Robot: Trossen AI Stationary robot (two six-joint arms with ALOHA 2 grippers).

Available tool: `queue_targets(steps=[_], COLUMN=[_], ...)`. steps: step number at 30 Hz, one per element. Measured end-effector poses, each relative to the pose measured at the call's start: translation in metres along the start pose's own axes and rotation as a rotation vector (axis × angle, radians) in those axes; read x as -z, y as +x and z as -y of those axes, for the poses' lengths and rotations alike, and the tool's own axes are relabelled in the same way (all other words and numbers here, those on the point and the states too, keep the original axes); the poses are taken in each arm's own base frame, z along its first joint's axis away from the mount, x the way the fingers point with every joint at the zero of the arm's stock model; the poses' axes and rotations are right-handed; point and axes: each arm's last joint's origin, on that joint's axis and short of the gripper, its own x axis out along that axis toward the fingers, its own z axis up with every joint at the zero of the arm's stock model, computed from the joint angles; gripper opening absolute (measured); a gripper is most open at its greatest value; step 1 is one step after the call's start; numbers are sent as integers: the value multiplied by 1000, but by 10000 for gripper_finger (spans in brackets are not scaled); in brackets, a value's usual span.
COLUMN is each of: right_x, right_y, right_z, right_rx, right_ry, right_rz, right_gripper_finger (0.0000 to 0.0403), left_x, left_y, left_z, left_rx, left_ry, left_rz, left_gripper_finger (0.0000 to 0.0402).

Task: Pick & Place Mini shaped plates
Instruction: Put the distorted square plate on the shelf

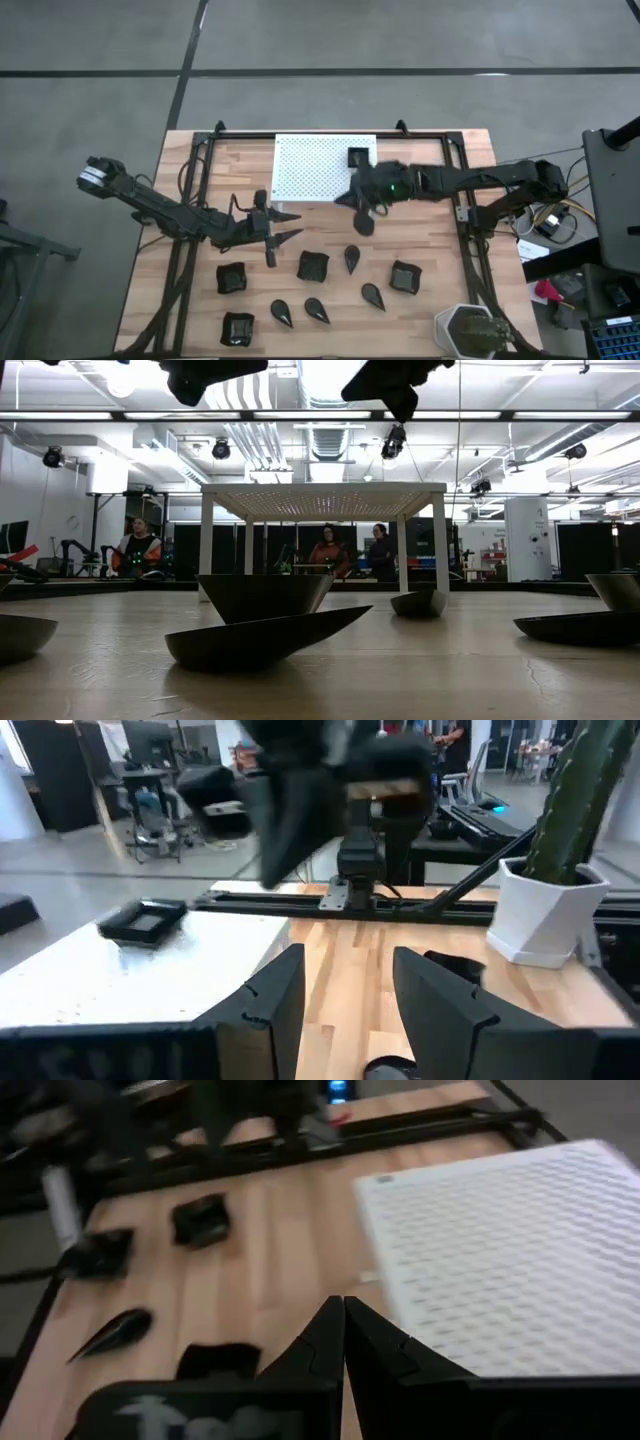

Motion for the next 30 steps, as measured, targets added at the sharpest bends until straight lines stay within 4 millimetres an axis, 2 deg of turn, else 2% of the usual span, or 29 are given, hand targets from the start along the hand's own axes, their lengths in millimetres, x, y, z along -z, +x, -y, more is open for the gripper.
queue_targets(steps=[4,9,15,20,23,30], right_x=[19,41,67,83,92,113], right_y=[6,-1,-20,-36,-44,-51], right_z=[-18,-37,-40,-41,-44,-43], right_rx=[-59,-138,-173,-168,-162,-178], right_ry=[-42,-94,-151,-176,-178,-155], right_rz=[3,64,200,230,264,335], right_gripper_finger=[8,8,8,8,8,8], left_x=[4,12,18,27,34,48], left_y=[0,-1,-2,-4,-5,-8], left_z=[2,3,5,6,5,8], left_rx=[83,114,159,228,203,213], left_ry=[-78,-139,-122,-132,-175,-135], left_rz=[-47,-130,-188,-288,-361,-485], left_gripper_finger=[149,149,149,149,149,149])
